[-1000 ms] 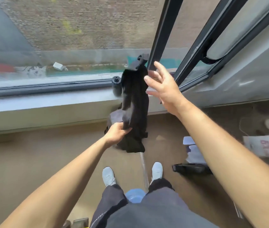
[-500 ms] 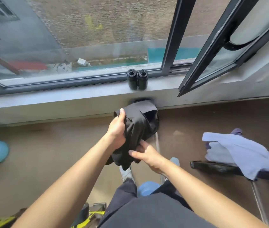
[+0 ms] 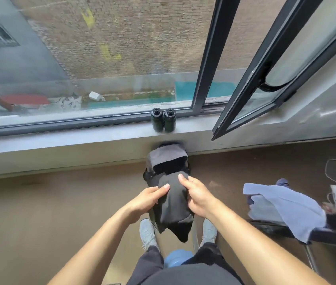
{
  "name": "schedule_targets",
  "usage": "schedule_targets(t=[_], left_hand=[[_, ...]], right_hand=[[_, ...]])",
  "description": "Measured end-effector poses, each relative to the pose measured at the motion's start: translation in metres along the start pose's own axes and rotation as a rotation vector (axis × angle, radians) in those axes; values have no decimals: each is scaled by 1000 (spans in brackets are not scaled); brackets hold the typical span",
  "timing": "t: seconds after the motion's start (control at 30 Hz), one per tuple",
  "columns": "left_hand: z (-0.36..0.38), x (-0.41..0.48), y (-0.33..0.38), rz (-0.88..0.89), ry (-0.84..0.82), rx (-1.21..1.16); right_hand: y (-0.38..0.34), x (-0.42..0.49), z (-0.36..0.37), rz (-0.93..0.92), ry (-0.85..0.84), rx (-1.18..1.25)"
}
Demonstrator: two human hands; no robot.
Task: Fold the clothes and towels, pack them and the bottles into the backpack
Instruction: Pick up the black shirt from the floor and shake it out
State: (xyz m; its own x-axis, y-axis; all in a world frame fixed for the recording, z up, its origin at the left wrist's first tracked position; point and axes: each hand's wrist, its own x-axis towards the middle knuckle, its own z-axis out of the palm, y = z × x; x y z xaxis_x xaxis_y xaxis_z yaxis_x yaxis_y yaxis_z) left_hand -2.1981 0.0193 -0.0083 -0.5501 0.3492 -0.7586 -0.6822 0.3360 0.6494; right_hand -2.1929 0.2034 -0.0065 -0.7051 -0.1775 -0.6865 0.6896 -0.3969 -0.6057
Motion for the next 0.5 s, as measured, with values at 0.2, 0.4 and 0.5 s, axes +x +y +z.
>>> schedule_targets(t=[0.2, 0.4, 0.5], left_hand=[[-5, 8, -16, 119, 43, 89], [-4, 20, -3, 166, 421, -56], [-15, 27, 0, 185, 587, -85]], right_hand=[[-19, 10, -11, 41, 174, 160], [-21, 24, -49, 62, 292, -20], [-23, 21, -66, 89, 359, -222]])
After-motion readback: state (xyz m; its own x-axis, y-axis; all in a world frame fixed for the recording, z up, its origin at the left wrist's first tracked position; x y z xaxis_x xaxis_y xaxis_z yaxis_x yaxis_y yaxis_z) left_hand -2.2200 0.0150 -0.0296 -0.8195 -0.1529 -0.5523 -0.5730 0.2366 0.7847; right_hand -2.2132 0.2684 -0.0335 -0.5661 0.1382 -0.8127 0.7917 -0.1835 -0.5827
